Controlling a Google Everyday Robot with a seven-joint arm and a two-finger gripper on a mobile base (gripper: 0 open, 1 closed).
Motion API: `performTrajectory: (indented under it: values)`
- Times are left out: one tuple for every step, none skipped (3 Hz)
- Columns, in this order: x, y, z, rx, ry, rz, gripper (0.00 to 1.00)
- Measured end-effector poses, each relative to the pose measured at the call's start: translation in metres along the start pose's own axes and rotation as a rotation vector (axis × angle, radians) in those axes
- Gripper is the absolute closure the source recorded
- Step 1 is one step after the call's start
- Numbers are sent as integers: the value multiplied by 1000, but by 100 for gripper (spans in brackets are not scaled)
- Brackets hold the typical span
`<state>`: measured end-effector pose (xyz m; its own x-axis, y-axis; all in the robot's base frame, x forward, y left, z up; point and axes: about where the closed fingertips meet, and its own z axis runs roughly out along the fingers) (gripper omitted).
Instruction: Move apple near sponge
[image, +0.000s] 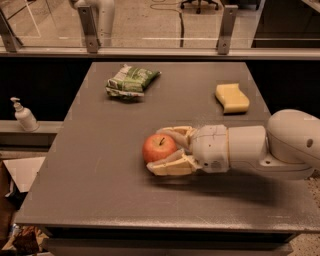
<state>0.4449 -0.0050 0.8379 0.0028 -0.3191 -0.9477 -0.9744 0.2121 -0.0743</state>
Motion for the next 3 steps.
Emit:
performTrajectory:
  values:
    - [6, -6, -43, 71, -18, 35, 100]
    - [25, -20, -109, 194, -55, 104, 100]
    - [44, -35, -179, 336, -81, 179, 100]
